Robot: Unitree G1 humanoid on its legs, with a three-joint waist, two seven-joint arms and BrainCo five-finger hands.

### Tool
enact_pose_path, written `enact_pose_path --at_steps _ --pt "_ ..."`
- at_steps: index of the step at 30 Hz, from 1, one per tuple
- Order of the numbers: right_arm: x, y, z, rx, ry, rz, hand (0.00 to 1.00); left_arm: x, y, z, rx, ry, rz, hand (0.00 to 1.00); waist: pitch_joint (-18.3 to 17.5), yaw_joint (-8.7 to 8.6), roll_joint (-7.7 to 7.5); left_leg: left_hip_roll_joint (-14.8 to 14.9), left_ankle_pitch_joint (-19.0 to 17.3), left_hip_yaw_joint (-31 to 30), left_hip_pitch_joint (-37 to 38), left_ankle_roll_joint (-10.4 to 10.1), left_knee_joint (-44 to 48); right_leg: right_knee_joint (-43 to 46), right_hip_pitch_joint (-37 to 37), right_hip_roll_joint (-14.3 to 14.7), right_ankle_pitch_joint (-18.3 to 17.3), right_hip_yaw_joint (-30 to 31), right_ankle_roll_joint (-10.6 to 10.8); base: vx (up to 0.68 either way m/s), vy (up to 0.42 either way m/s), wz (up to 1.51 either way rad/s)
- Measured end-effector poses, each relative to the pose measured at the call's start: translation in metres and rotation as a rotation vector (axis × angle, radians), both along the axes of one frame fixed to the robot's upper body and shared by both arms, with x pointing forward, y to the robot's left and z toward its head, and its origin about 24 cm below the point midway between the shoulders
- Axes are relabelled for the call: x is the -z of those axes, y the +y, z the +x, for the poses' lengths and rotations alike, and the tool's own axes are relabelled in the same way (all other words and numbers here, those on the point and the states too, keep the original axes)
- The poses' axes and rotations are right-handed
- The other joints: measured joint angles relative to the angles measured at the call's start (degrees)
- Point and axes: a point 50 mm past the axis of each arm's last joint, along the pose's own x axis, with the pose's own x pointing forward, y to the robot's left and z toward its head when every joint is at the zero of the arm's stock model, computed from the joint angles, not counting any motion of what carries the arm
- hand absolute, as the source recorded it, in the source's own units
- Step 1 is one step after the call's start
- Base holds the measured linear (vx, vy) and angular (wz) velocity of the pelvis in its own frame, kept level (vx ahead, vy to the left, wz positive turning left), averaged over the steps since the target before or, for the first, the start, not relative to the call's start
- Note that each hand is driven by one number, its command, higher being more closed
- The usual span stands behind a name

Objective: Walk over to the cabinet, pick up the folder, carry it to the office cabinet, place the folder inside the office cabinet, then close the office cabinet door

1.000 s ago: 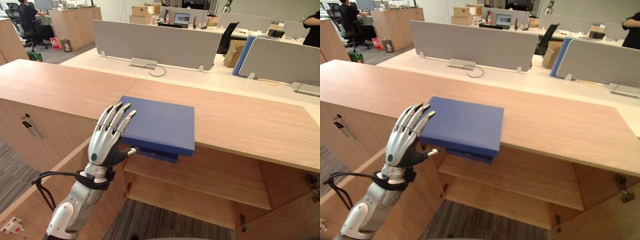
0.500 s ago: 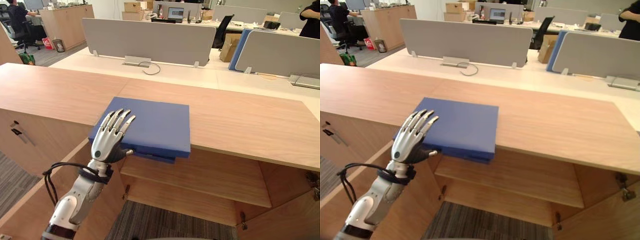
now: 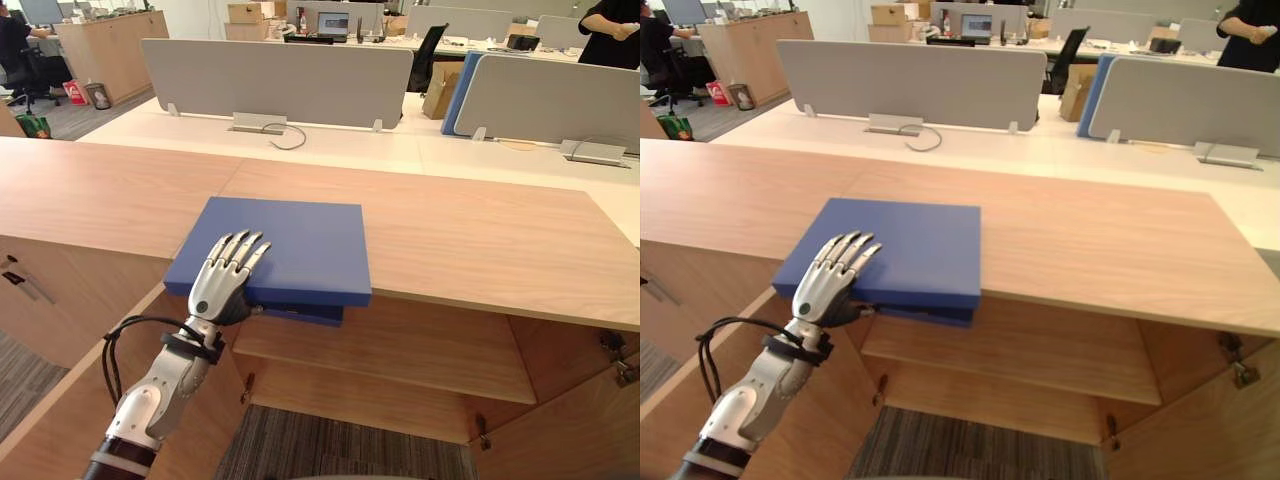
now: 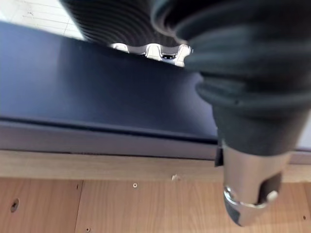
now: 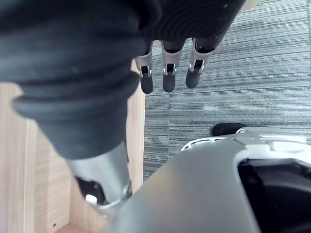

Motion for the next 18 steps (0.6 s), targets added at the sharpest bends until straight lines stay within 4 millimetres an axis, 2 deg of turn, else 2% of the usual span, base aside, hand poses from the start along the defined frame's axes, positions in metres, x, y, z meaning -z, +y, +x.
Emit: enact_pose_path --at_steps 1,18 --pt "0.0 0.0 0.0 0.001 0.0 0.0 0.0 -0.001 0.0 0.001 0.001 -0.002 0.0 1.0 0.07 -0.04 -0.02 -0.04 -0.07 0.26 0.04 -0.01 0.0 -0.01 0.0 -0.07 -0.04 0.02 0.03 0.0 0.009 -0.04" --pt "0.0 0.0 0.002 0.0 -0.006 0.0 0.0 -0.006 0.001 0.015 -0.033 -0.051 0.027 1.0 0.38 -0.5 -0.09 -0.11 -0.27 0.65 0.32 -0.01 -0.01 0.07 0.12 -0.15 -0.18 0.04 0.06 -0.01 0.004 0.0"
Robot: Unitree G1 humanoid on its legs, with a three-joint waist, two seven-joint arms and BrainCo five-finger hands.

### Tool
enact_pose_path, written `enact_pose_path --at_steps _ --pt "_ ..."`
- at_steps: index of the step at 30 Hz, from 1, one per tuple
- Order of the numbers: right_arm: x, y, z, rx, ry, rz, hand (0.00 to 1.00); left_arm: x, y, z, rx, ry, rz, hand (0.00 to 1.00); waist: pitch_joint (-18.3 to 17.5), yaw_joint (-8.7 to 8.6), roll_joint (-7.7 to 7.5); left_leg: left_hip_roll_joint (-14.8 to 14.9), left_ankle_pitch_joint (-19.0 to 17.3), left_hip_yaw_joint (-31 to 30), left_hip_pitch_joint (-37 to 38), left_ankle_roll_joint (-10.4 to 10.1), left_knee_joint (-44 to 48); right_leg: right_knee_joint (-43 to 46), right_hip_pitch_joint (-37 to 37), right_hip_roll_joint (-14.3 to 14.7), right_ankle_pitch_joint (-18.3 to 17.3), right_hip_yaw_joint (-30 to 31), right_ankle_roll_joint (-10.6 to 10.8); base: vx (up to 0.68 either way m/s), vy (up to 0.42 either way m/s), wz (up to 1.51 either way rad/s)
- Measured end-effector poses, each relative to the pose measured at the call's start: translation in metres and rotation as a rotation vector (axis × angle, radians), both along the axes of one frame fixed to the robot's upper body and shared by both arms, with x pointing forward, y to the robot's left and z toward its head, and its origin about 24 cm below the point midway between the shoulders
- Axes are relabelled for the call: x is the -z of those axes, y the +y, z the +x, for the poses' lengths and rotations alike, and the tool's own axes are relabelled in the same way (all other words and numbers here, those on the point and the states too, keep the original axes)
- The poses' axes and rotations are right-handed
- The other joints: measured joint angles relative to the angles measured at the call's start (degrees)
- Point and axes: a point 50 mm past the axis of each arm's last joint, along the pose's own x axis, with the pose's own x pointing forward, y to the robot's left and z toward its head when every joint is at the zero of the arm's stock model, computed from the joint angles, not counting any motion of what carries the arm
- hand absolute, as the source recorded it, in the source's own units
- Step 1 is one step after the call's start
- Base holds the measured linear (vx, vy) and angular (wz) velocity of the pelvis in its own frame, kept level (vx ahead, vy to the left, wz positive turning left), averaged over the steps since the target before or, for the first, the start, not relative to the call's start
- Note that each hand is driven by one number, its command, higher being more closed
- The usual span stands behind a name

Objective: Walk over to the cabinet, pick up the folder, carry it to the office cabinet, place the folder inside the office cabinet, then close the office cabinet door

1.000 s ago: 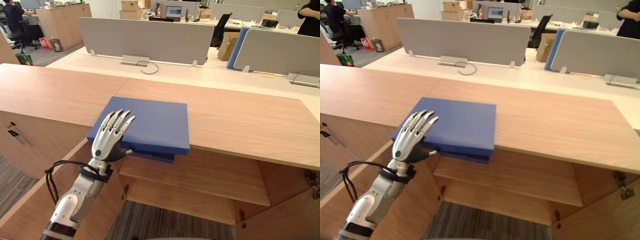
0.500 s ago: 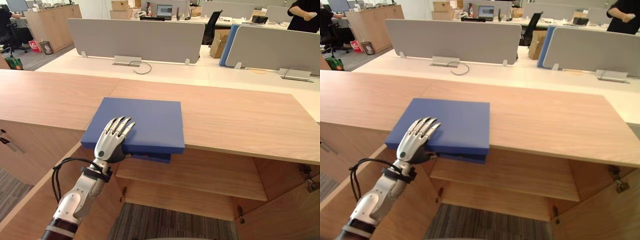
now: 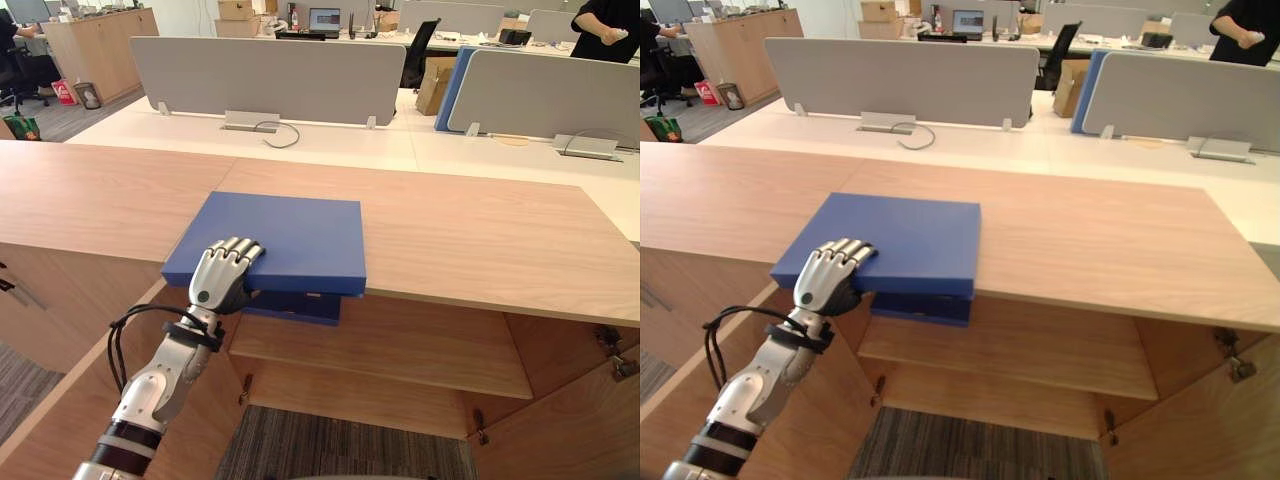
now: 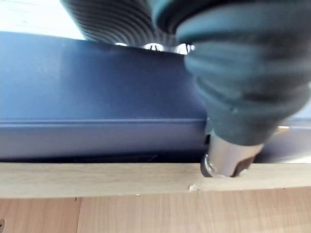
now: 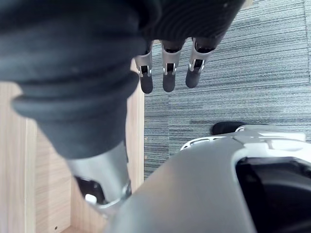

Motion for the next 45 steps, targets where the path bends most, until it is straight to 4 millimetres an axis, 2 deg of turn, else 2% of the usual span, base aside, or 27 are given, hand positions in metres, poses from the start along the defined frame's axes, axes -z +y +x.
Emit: enact_pose_path --at_steps 3,6,8,10,11,13,14,16,19,21,25,26,27,28,29,30,31,32,34,35,36,38,41,45 --pt "0.0 0.0 0.0 0.003 0.003 0.001 0.0 0.0 -0.002 0.001 -0.011 -0.004 -0.021 1.0 -0.02 -0.05 -0.03 -0.02 0.0 -0.03 -0.01 0.0 0.0 -0.01 0.0 0.02 -0.01 0.0 0.01 0.0 0.0 0.0" --pt "0.0 0.0 -0.001 0.035 0.009 0.005 0.0 -0.002 -0.014 -0.001 -0.01 0.004 -0.104 1.0 -0.01 -0.05 -0.05 -0.15 0.0 -0.5 -0.14 0.01 0.01 0.0 -0.06 0.04 -0.07 0.0 0.06 -0.01 0.003 0.02" --pt "0.001 0.0 -0.003 0.047 0.015 0.007 0.0 -0.013 -0.025 -0.01 0.026 0.006 -0.233 1.0 0.05 -0.05 -0.14 -0.32 -0.02 -0.91 -0.28 0.06 0.01 -0.01 -0.18 0.01 -0.14 0.0 0.13 0.0 0.001 0.02" --pt "0.001 -0.001 -0.006 0.087 0.025 0.009 0.0 -0.031 -0.039 -0.024 0.154 0.035 -0.545 1.0 0.05 0.03 -0.09 -0.82 -0.1 -1.01 -0.31 0.18 0.01 0.04 -0.19 -0.2 -0.29 -0.05 0.18 0.0 0.0 0.0" --pt "0.001 -0.001 -0.006 0.088 0.028 0.009 0.0 -0.036 -0.04 -0.027 0.202 0.047 -0.639 1.0 0.04 0.04 -0.07 -0.86 -0.11 -1.01 -0.29 0.19 0.01 0.07 -0.17 -0.23 -0.32 -0.06 0.16 0.0 0.0 0.0" --pt "0.001 -0.001 -0.006 0.089 0.032 0.01 0.0 -0.046 -0.046 -0.032 0.426 0.164 -1.056 1.0 0.04 -0.01 -0.07 -0.85 -0.11 -0.97 -0.21 0.19 0.01 0.13 -0.11 -0.18 -0.34 -0.06 0.14 0.0 0.0 0.0" --pt "0.002 -0.001 -0.006 0.089 0.033 0.011 0.0 -0.045 -0.047 -0.033 0.478 0.205 -1.152 1.0 0.04 -0.05 -0.06 -0.83 -0.1 -0.97 -0.19 0.18 0.01 0.14 -0.1 -0.15 -0.34 -0.06 0.14 0.0 0.0 0.0" --pt "0.002 -0.002 -0.007 0.11 0.036 0.015 0.0 -0.03 -0.054 -0.041 0.632 0.407 -1.514 1.0 -0.07 -0.33 -0.01 -0.29 -0.02 -0.64 -0.32 0.14 0.01 0.68 -0.56 -0.13 -0.31 0.25 0.11 0.0 0.0 -0.05" --pt "0.003 -0.001 -0.01 0.139 0.044 0.022 0.0 -0.015 -0.062 -0.053 0.667 0.518 -1.738 1.0 -0.11 0.0 -0.04 0.18 0.2 0.22 -1.21 0.11 0.02 1.57 -2.26 -0.05 -0.27 1.33 0.05 -0.03 0.006 -0.15" --pt "0.003 -0.001 -0.01 0.164 0.045 0.029 0.0 -0.012 -0.063 -0.055 0.657 0.533 -1.792 1.0 -0.07 0.04 -0.03 0.3 0.43 0.28 -1.35 0.15 0.02 1.83 -2.52 0.02 -0.19 1.4 -0.05 -0.07 0.006 -0.03" --pt "0.002 -0.001 -0.002 0.272 0.009 0.041 0.0 -0.014 -0.065 -0.062 0.7 0.554 -1.891 1.0 -0.33 0.31 -0.02 0.52 0.84 0.67 -2.0 0.27 0.02 2.35 -3.45 0.16 0.07 1.62 -0.18 -0.07 0.008 -0.03" --pt "0.001 0.003 0.011 0.302 -0.029 0.053 0.0 -0.016 -0.068 -0.065 0.723 0.563 -1.916 1.0 -0.62 0.38 0.06 0.73 1.2 0.69 -2.72 0.3 0.02 2.36 -4.26 0.33 0.5 1.83 -0.25 -0.07 0.011 -0.13" --pt "-0.003 0.008 0.036 0.339 -0.108 0.068 0.0 -0.016 -0.072 -0.066 0.743 0.577 -1.956 1.0 -0.67 0.54 0.18 1.07 1.58 1.07 -3.25 0.35 0.02 2.22 -4.7 0.63 1.13 2.34 -0.29 -0.07 0.011 -0.18" --pt "-0.008 0.011 0.053 0.352 -0.167 0.08 0.0 -0.016 -0.073 -0.066 0.745 0.579 -1.974 1.0 -0.62 0.58 0.22 1.2 1.74 1.46 -3.26 0.37 0.02 2.2 -4.91 0.8 1.41 2.63 -0.29 -0.08 0.009 -0.24" --pt "-0.023 0.017 0.088 0.401 -0.307 0.07 0.0 -0.012 -0.074 -0.068 0.732 0.591 -2.018 1.0 -0.69 0.46 0.38 1.49 1.89 2.16 -3.05 0.4 0.03 2.21 -5.12 0.93 1.8 3.2 -0.38 -0.1 0.008 -0.19" --pt "-0.038 0.02 0.109 0.427 -0.427 0.083 0.0 -0.009 -0.075 -0.071 0.709 0.592 -2.042 1.0 -0.85 0.24 0.6 1.57 1.94 2.38 -2.93 0.45 0.04 2.2 -5.37 0.94 1.99 3.25 -0.36 -0.13 0.014 -0.14" --pt "-0.067 0.018 0.136 0.429 -0.612 0.078 0.0 -0.005 -0.074 -0.073 0.678 0.591 -2.068 1.0 -0.98 0.32 1.04 1.62 2.0 2.59 -2.92 0.56 0.04 2.21 -5.38 0.95 2.23 3.3 -0.32 -0.12 0.023 -0.03" --pt "-0.083 0.016 0.145 0.431 -0.699 0.068 0.0 -0.003 -0.073 -0.075 0.661 0.589 -2.079 1.0 -0.99 0.42 1.25 1.63 1.98 2.62 -2.92 0.58 0.03 2.22 -5.41 0.96 2.31 3.32 -0.3 -0.13 0.034 -0.02" --pt "-0.139 0.003 0.164 0.447 -0.976 -0.046 0.0 0.006 -0.067 -0.082 0.582 0.587 -2.105 1.0 -1.02 0.4 1.51 1.92 1.53 3.3 -2.87 0.75 0.03 2.13 -5.77 1.13 2.49 3.77 -0.25 -0.11 0.032 -0.11" --pt "-0.15 -0.002 0.164 0.465 -1.025 -0.073 0.0 0.008 -0.065 -0.083 0.566 0.588 -2.107 1.0 -0.99 0.39 1.47 2.02 1.53 3.56 -2.88 0.74 0.03 2.12 -5.89 1.21 2.51 3.98 -0.25 -0.09 0.023 -0.22" --pt "-0.175 -0.015 0.16 0.515 -1.124 -0.161 0.0 0.01 -0.064 -0.084 0.541 0.595 -2.108 1.0 -0.99 0.31 1.48 2.15 1.57 4.28 -2.8 0.69 0.03 2.02 -6.14 1.3 2.37 4.57 0.0 -0.06 0.016 -0.2" --pt "-0.187 -0.024 0.154 0.544 -1.159 -0.235 0.0 0.011 -0.064 -0.084 0.535 0.603 -2.104 1.0 -0.99 0.17 1.48 2.19 1.57 4.8 -2.57 0.68 0.03 1.95 -6.16 1.3 2.38 4.94 -0.01 -0.04 0.017 -0.19" --pt "-0.214 -0.039 0.146 0.606 -1.243 -0.398 0.0 0.012 -0.064 -0.084 0.523 0.611 -2.093 1.0 -1.28 -0.55 1.6 2.31 1.63 6.18 -2.12 0.33 0.06 1.9 -6.42 1.45 2.52 6.32 -0.03 -0.01 0.016 -0.22" --pt "-0.244 -0.04 0.142 0.614 -1.354 -0.505 0.0 0.011 -0.063 -0.083 0.501 0.597 -2.074 1.0 -1.78 -0.6 1.8 2.62 1.43 7.36 -2.13 0.09 0.1 1.44 -7.0 1.85 3.45 7.65 -0.3 0.01 0.003 -0.2"
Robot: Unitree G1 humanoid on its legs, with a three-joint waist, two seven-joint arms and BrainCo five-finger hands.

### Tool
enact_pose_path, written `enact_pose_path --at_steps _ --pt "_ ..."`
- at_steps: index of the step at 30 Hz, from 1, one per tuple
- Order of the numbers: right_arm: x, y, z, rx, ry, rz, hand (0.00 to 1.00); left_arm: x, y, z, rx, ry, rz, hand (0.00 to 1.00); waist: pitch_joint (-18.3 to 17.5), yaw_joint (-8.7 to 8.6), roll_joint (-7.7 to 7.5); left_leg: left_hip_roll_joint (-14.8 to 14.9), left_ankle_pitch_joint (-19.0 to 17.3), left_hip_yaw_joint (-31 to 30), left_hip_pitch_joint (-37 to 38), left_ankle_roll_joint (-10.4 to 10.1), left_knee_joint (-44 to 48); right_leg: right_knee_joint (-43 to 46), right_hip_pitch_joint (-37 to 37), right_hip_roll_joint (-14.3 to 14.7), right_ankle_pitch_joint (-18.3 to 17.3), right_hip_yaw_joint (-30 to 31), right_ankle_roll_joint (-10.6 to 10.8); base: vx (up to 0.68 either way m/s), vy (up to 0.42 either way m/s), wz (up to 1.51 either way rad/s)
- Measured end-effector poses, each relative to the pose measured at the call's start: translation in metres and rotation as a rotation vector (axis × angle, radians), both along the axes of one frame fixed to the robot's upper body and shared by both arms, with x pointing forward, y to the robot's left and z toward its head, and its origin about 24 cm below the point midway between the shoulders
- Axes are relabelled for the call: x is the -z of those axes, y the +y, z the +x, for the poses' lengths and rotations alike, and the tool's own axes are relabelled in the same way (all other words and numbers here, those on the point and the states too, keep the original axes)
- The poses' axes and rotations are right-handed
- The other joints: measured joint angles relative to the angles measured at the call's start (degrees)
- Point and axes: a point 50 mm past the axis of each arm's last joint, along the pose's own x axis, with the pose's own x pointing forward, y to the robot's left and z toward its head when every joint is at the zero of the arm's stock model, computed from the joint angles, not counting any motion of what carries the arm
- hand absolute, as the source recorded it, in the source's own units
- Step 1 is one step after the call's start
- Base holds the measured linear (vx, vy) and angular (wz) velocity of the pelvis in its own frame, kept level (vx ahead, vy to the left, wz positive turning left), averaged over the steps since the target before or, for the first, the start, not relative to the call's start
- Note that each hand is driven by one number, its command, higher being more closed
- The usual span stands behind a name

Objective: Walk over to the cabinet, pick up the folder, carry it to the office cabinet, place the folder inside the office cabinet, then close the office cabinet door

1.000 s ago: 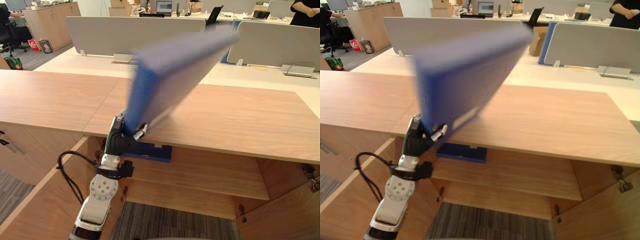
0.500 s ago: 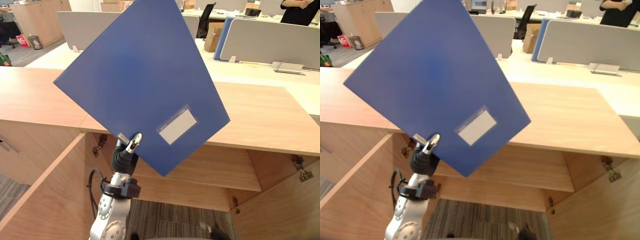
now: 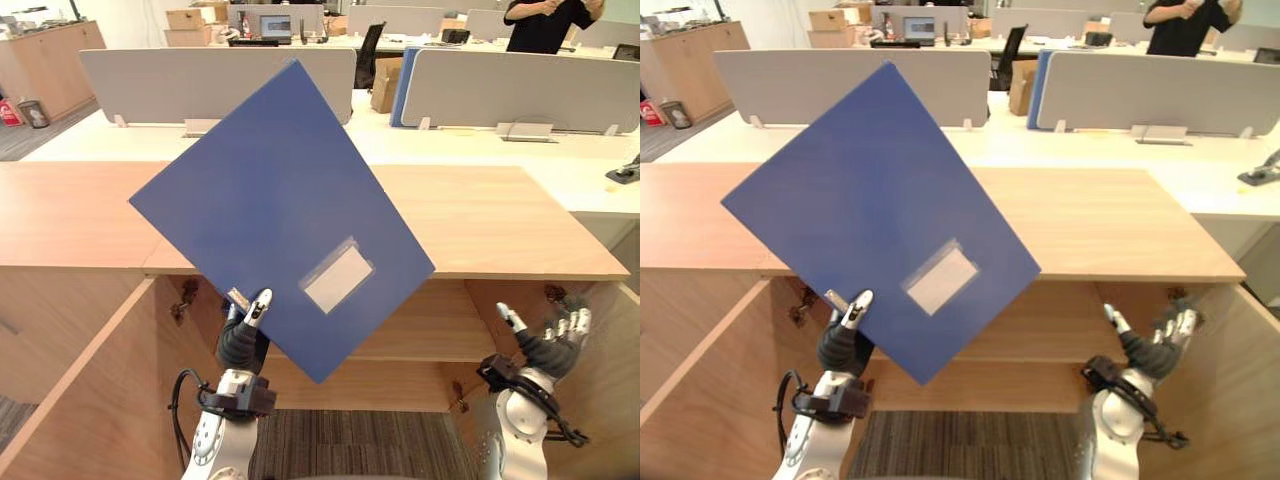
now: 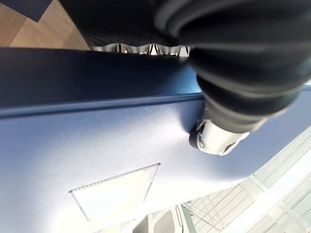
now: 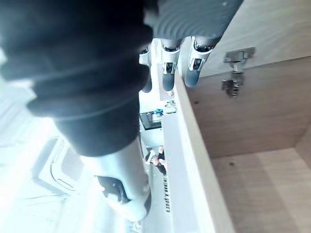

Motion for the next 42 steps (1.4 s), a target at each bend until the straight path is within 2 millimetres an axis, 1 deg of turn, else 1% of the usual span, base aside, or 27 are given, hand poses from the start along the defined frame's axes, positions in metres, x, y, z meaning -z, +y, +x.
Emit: enact_pose_path --at_steps 3,8,11,13,14,16,17,19,20,22,26,28,32,34,36,38,40,42 --pt "-0.016 0.002 -0.001 0.007 -0.049 -0.055 0.0 -0.001 0.002 0.001 -0.02 -0.006 0.021 1.0 -0.42 -0.02 0.02 0.16 0.06 0.11 0.0 0.08 0.23 -0.24 -0.03 0.18 0.09 0.17 -0.06 0.02 -0.006 -0.07" --pt "-0.02 0.01 0.004 -0.046 -0.078 -0.048 0.0 -0.007 0.001 0.006 -0.021 -0.037 0.035 1.0 -1.21 0.14 0.14 0.26 -0.13 0.1 -0.05 -0.15 0.24 -0.26 0.0 0.38 0.12 0.31 -0.09 0.01 -0.002 -0.01" --pt "-0.028 0.028 0.019 -0.205 -0.156 0.017 0.0 -0.013 0.0 0.012 -0.012 -0.073 0.048 1.0 -1.28 0.05 0.3 0.24 -0.39 0.19 -0.06 -0.44 0.01 -0.4 -0.19 0.52 0.11 0.59 -0.08 -0.04 0.009 -0.04" --pt "-0.041 0.045 0.039 -0.389 -0.253 0.044 0.0 -0.017 0.0 0.016 -0.008 -0.105 0.095 1.0 -1.28 0.07 0.32 0.24 -0.45 0.27 -0.12 -0.51 0.0 -0.39 -0.38 0.58 0.1 0.87 -0.09 -0.04 0.011 -0.04" --pt "-0.045 0.048 0.044 -0.435 -0.274 0.038 0.0 -0.017 0.001 0.017 -0.005 -0.111 0.104 1.0 -1.28 0.08 0.32 0.22 -0.45 0.28 -0.12 -0.51 0.0 -0.39 -0.4 0.57 0.11 0.92 -0.1 0.0 0.0 0.0" --pt "-0.058 0.062 0.064 -0.619 -0.328 0.018 0.0 -0.017 0.004 0.02 -0.006 -0.125 0.155 1.0 -1.28 0.1 0.31 0.13 -0.31 0.26 -0.14 -0.33 0.02 -0.4 -0.42 0.55 0.16 0.98 -0.16 0.0 0.0 0.0" --pt "-0.06 0.065 0.068 -0.666 -0.341 0.029 0.0 -0.017 0.006 0.021 -0.006 -0.127 0.165 1.0 -1.28 0.16 0.31 0.11 -0.27 0.23 -0.16 -0.28 0.03 -0.4 -0.42 0.54 0.18 0.98 -0.17 0.0 0.0 0.0" --pt "-0.063 0.073 0.081 -0.819 -0.352 0.05 0.0 -0.015 0.008 0.024 0.003 -0.127 0.195 1.0 -1.28 0.48 0.3 0.0 -0.13 0.01 -0.24 -0.13 0.24 -0.41 -0.4 0.53 0.2 0.97 -0.18 0.01 0.003 0.04" --pt "-0.064 0.075 0.083 -0.851 -0.349 0.051 0.0 -0.015 0.009 0.024 0.005 -0.127 0.2 1.0 -1.27 0.57 0.28 -0.03 -0.12 -0.04 -0.27 -0.13 0.25 -0.41 -0.4 0.53 0.2 0.97 -0.18 0.01 0.002 0.04" --pt "-0.064 0.078 0.094 -0.972 -0.324 0.06 0.0 -0.015 0.009 0.023 0.02 -0.13 0.215 1.0 -1.25 0.73 0.27 -0.14 -0.11 -0.23 -0.32 -0.11 0.25 -0.36 -0.26 0.46 0.23 0.9 -0.16 0.01 0.001 0.02" --pt "-0.066 0.075 0.107 -1.046 -0.276 0.042 0.0 -0.014 0.005 0.022 0.072 -0.139 0.233 1.0 -1.19 0.8 0.33 -0.36 -0.04 -0.79 -0.34 -0.02 0.18 -0.36 0.05 0.29 0.2 0.31 -0.12 -0.01 0.005 0.08" --pt "-0.071 0.074 0.113 -1.077 -0.268 0.033 0.0 -0.013 0.003 0.021 0.097 -0.139 0.232 1.0 -1.05 0.83 0.51 -0.52 0.04 -0.97 -0.34 0.1 -0.01 -0.3 0.12 0.12 0.17 0.13 -0.08 -0.03 0.01 0.05" --pt "-0.086 0.083 0.121 -1.208 -0.224 -0.072 0.0 -0.012 0.005 0.021 0.108 -0.131 0.224 1.0 -0.25 0.75 0.77 -0.61 0.3 -1.15 -0.24 0.31 -0.04 0.22 0.04 0.02 0.09 0.02 0.02 -0.04 0.012 0.02" --pt "-0.091 0.094 0.123 -1.311 -0.193 -0.127 0.0 -0.011 0.005 0.019 0.132 -0.129 0.239 1.0 0.19 0.76 0.78 -0.61 0.47 -1.32 -0.25 0.35 -0.05 0.24 -0.06 0.02 0.06 -0.07 0.03 -0.05 0.006 0.03" --pt "-0.091 0.096 0.125 -1.373 -0.15 -0.151 0.0 -0.011 0.008 0.019 0.139 -0.124 0.246 1.0 0.29 1.01 0.65 -0.63 0.6 -1.56 -0.31 0.4 -0.05 0.29 -0.04 -0.01 0.06 -0.27 0.03 -0.04 0.006 0.06" --pt "-0.086 0.101 0.129 -1.441 -0.082 -0.135 0.0 -0.009 0.011 0.018 0.145 -0.114 0.251 1.0 0.32 1.05 0.65 -0.67 0.74 -1.91 -0.5 0.42 -0.06 0.3 -0.06 -0.04 0.06 -0.63 0.03 -0.03 0.004 0.11" --pt "-0.08 0.101 0.131 -1.53 0.058 -0.121 0.0 -0.008 0.017 0.018 0.156 -0.105 0.287 1.0 0.39 1.19 0.61 -0.69 1.17 -2.74 -1.13 0.27 -0.05 0.3 -0.3 -0.02 0.08 -1.51 0.01 -0.02 0.0 0.18" --pt "-0.075 0.1 0.13 -1.573 0.148 -0.106 0.0 -0.007 0.02 0.016 0.166 -0.093 0.304 1.0 0.43 1.67 0.6 -0.59 1.26 -2.83 -1.12 0.16 -0.05 0.33 -0.27 0.12 0.09 -1.56 -0.01 -0.01 -0.002 0.05"
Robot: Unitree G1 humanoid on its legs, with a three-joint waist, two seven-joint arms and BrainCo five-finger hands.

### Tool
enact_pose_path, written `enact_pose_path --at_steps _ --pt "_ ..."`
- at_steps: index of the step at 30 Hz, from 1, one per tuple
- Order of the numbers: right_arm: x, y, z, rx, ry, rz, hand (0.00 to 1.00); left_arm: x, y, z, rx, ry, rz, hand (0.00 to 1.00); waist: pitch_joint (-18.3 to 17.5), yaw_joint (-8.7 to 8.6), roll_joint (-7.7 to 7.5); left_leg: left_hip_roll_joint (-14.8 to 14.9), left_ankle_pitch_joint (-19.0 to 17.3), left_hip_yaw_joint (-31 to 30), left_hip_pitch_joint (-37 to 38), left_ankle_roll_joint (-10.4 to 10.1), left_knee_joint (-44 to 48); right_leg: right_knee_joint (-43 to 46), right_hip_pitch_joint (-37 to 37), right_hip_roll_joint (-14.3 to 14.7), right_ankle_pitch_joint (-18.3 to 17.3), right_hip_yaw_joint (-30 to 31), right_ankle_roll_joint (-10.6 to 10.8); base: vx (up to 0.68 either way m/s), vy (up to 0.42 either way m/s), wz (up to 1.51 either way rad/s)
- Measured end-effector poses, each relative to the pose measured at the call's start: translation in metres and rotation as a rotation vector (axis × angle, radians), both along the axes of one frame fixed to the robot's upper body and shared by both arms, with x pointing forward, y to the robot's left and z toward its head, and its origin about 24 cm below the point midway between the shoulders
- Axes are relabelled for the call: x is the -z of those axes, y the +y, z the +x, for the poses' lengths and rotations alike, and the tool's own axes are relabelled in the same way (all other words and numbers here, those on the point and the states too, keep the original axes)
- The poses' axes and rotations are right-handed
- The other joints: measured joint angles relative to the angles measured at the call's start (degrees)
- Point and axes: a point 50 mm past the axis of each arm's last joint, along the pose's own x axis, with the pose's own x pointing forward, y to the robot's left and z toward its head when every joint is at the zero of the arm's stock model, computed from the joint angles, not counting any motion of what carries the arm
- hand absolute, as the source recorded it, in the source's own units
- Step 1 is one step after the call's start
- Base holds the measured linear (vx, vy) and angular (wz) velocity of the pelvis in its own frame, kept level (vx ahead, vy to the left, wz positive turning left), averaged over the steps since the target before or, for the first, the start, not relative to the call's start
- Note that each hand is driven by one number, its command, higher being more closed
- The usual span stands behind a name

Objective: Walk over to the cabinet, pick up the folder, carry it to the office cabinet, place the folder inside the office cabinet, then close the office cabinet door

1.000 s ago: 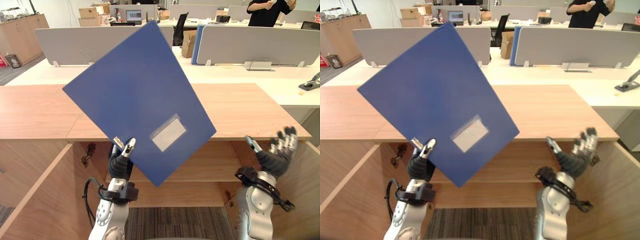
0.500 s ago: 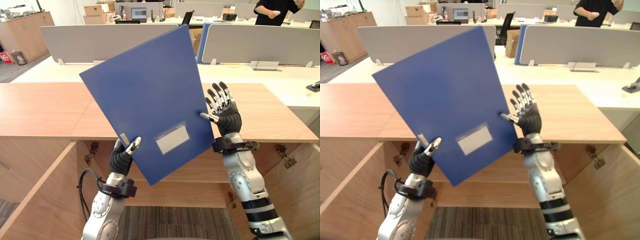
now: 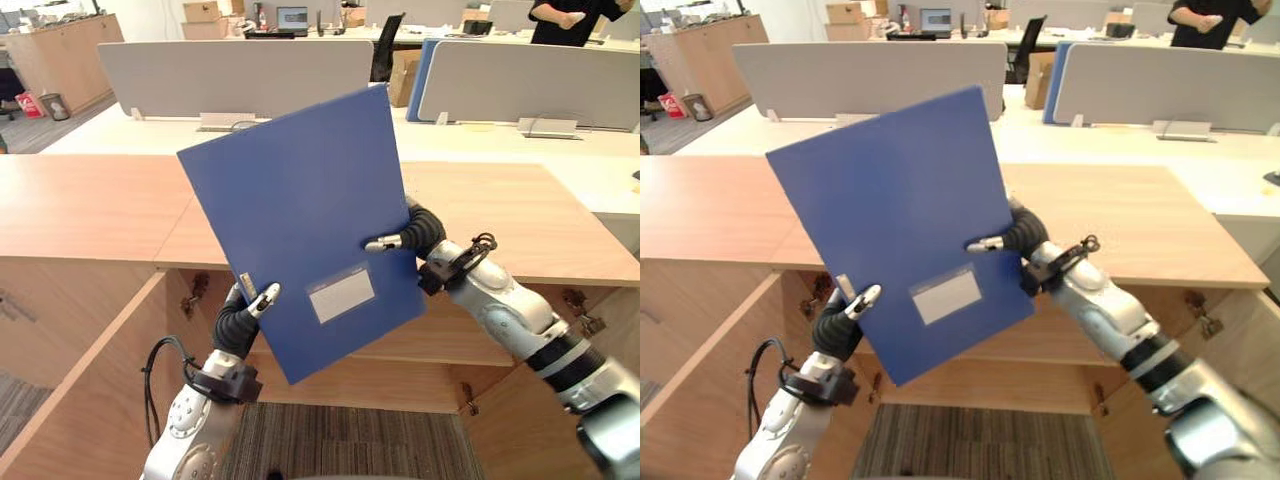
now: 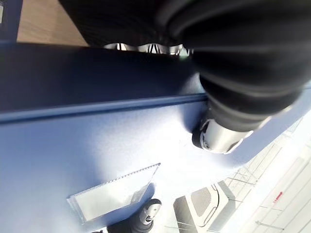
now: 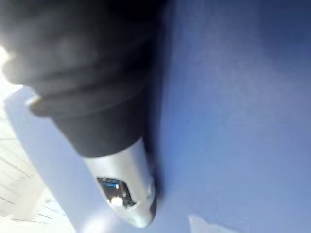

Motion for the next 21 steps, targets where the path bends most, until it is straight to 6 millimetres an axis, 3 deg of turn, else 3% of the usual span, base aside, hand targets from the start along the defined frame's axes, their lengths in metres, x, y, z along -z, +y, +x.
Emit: enact_pose_path --at_steps 1,2,8,9,18,21 --pt "0.001 -0.001 0.0 -0.013 0.034 -0.012 0.0 0.001 0.001 -0.001 0.006 0.006 0.01 1.0 0.01 0.34 0.01 0.03 0.07 -0.07 -0.01 -0.09 0.0 0.02 0.0 0.04 0.01 -0.06 -0.01 0.0 0.0 0.0" --pt "0.002 -0.001 0.0 -0.018 0.046 -0.019 1.0 0.001 0.002 -0.001 0.01 0.009 0.014 1.0 0.0 0.51 0.01 0.05 0.09 -0.1 -0.01 -0.11 0.0 0.05 0.0 0.06 0.0 -0.08 -0.02 0.0 0.0 0.0" --pt "-0.006 -0.009 -0.004 -0.084 0.071 -0.107 1.0 0.0 0.004 -0.003 0.031 -0.014 0.049 1.0 -0.02 1.04 -0.01 0.02 0.15 -0.3 -0.06 -0.15 0.0 0.21 0.0 0.02 -0.02 -0.22 -0.03 0.0 0.0 0.0" --pt "-0.008 -0.011 -0.006 -0.098 0.064 -0.133 1.0 -0.001 0.006 -0.004 0.03 -0.026 0.057 0.0 -0.04 1.06 -0.03 0.02 0.15 -0.33 -0.07 -0.15 0.0 0.21 0.0 0.02 -0.02 -0.25 -0.03 0.0 0.0 0.0" --pt "-0.032 -0.019 -0.014 -0.16 -0.034 -0.203 1.0 0.006 -0.003 -0.013 0.178 -0.028 0.127 0.0 -0.17 1.67 -0.05 0.05 0.15 -0.37 -0.38 -0.16 0.01 0.23 -0.25 0.06 -0.02 -0.28 -0.03 0.0 0.0 0.0" --pt "-0.033 -0.017 -0.016 -0.177 -0.083 -0.261 1.0 0.021 -0.006 -0.015 0.233 0.039 0.125 0.0 -0.19 1.68 -0.04 0.05 0.16 -0.35 -0.55 -0.16 0.01 0.46 -0.46 0.06 -0.01 -0.26 -0.03 0.0 0.0 0.0"
